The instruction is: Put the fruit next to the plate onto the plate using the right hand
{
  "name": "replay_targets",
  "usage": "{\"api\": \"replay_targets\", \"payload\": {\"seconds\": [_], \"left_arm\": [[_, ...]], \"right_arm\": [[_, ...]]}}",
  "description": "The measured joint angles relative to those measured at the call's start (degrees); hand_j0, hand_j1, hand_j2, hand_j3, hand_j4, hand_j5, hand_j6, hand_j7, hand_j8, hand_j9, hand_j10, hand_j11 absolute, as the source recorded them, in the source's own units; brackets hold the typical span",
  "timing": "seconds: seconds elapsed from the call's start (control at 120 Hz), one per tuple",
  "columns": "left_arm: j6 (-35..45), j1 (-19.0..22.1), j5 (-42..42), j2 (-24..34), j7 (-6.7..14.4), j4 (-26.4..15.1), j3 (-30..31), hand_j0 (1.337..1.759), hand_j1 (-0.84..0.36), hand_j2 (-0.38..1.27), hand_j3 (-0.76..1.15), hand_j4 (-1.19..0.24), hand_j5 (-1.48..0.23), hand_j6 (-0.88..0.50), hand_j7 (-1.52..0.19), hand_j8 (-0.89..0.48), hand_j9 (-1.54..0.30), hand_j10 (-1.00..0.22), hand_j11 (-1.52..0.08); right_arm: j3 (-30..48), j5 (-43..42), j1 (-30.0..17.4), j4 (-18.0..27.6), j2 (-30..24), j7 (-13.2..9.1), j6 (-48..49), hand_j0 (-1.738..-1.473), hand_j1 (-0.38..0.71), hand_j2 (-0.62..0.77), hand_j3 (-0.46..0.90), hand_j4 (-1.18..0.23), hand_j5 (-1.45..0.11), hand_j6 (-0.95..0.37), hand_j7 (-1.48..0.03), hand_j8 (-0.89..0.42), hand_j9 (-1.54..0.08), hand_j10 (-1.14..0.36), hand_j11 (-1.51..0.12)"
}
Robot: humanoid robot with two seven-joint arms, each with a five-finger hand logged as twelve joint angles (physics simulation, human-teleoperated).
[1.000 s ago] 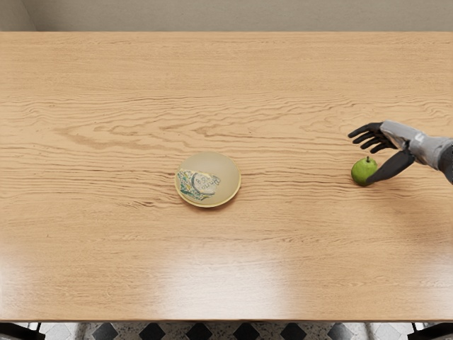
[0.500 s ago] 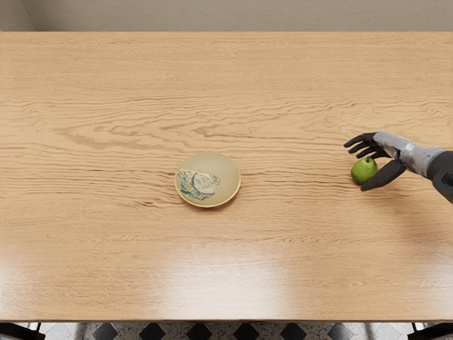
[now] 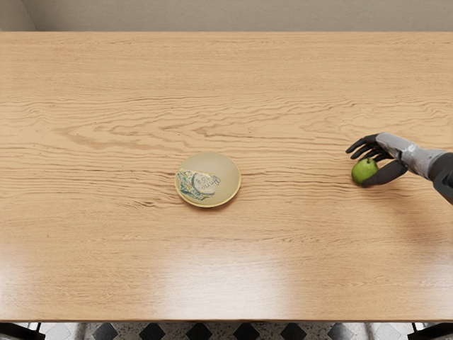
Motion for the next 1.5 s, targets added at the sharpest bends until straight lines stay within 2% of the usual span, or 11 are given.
{"api": "replay_targets", "payload": {"seconds": [0.142,0.3,0.35,0.417,0.442,0.7,0.817,0.958,1.142,1.175,1.5], "left_arm": [[-0.02,0.00,0.00,0.00,0.00,0.00,0.00,1.658,0.32,0.00,0.00,-0.02,-0.03,-0.02,-0.03,-0.02,-0.03,-0.02,-0.03],[-0.02,0.00,0.00,0.00,0.00,-0.01,-0.01,1.658,0.32,0.00,0.00,-0.02,-0.03,-0.02,-0.03,-0.02,-0.03,-0.02,-0.03],[-0.02,0.00,0.01,0.00,0.00,0.00,-0.01,1.658,0.32,0.00,0.00,-0.02,-0.03,-0.02,-0.03,-0.02,-0.03,-0.02,-0.03],[-0.02,0.00,0.01,0.00,-0.01,0.00,-0.02,1.658,0.32,0.00,0.00,-0.02,-0.03,-0.02,-0.03,-0.02,-0.03,-0.02,-0.03],[-0.02,0.00,0.01,0.00,-0.01,0.00,-0.02,1.658,0.32,0.00,0.00,-0.02,-0.03,-0.02,-0.03,-0.02,-0.03,-0.02,-0.03],[0.00,0.00,0.01,0.00,-0.01,0.00,-0.02,1.658,0.32,0.01,0.00,-0.02,-0.03,-0.02,-0.03,-0.02,-0.03,-0.02,-0.03],[0.01,0.00,0.02,0.00,-0.01,-0.02,-0.02,1.658,0.32,0.00,0.00,-0.02,-0.03,-0.02,-0.03,-0.02,-0.03,-0.02,-0.03],[0.00,0.00,0.01,0.00,-0.01,-0.02,-0.01,1.658,0.32,0.00,0.00,-0.02,-0.03,-0.02,-0.03,-0.02,-0.03,-0.02,-0.03],[-0.01,0.00,0.01,0.00,-0.01,0.00,-0.01,1.658,0.32,0.00,0.00,-0.02,-0.03,-0.02,-0.03,-0.02,-0.03,-0.02,-0.03],[0.00,0.00,0.01,0.00,-0.01,0.00,-0.01,1.658,0.32,0.00,0.00,-0.02,-0.03,-0.02,-0.03,-0.02,-0.03,-0.02,-0.03],[-0.01,0.00,0.01,0.00,0.00,-0.01,0.00,1.658,0.32,0.00,0.00,-0.02,-0.03,-0.02,-0.03,-0.02,-0.03,-0.02,-0.03]], "right_arm": [[-0.02,0.03,-0.18,-0.24,0.00,0.36,-0.03,-1.658,0.22,-0.09,0.00,-0.49,-0.61,-0.48,-0.62,-0.47,-0.62,-0.47,-0.62],[-0.01,-0.03,-0.67,-0.80,0.02,0.89,-0.05,-1.657,0.29,-0.05,0.00,-0.52,-0.65,-0.51,-0.66,-0.40,-0.67,-0.42,-0.68],[0.01,-0.03,-0.87,-1.01,0.03,0.99,-0.04,-1.656,0.33,-0.01,0.00,-0.52,-0.66,-0.50,-0.66,-0.37,-0.69,-0.40,-0.70],[0.06,-0.03,-1.14,-1.40,0.06,1.14,-0.01,-1.653,0.38,0.15,0.00,-0.52,-0.67,-0.50,-0.67,-0.36,-0.70,-0.41,-0.72],[0.05,-0.03,-1.23,-1.53,0.07,1.30,-0.02,-1.653,0.37,0.18,0.00,-0.52,-0.68,-0.49,-0.67,-0.36,-0.71,-0.42,-0.72],[-0.25,-0.12,-1.72,-2.00,0.11,1.98,-0.13,-1.647,0.27,0.00,0.00,-0.62,-0.70,-0.49,-0.75,-0.36,-0.76,-0.47,-0.77],[-0.48,-0.10,-1.77,-2.05,0.10,2.05,-0.05,-1.648,0.28,0.05,0.00,-0.66,-0.77,-0.52,-0.81,-0.32,-0.82,-0.46,-0.84],[-0.55,-0.19,-1.78,-2.07,0.11,2.03,0.00,-1.646,0.27,0.12,0.00,-0.70,-0.84,-0.52,-0.88,-0.34,-0.89,-0.49,-0.91],[-0.61,-0.25,-1.78,-2.14,0.46,2.00,0.02,-1.645,0.24,0.09,0.00,-0.75,-0.91,-0.51,-0.95,-0.34,-0.95,-0.49,-0.98],[-0.62,-0.22,-1.77,-2.15,0.55,1.96,0.04,-1.646,0.25,0.13,0.00,-0.76,-0.92,-0.51,-0.96,-0.34,-0.96,-0.49,-0.99],[0.02,2.21,0.14,-1.93,0.73,1.74,4.38,-1.649,0.25,0.09,0.00,-0.75,-1.04,-0.48,-1.00,-0.29,-1.03,-0.45,-1.05]]}}
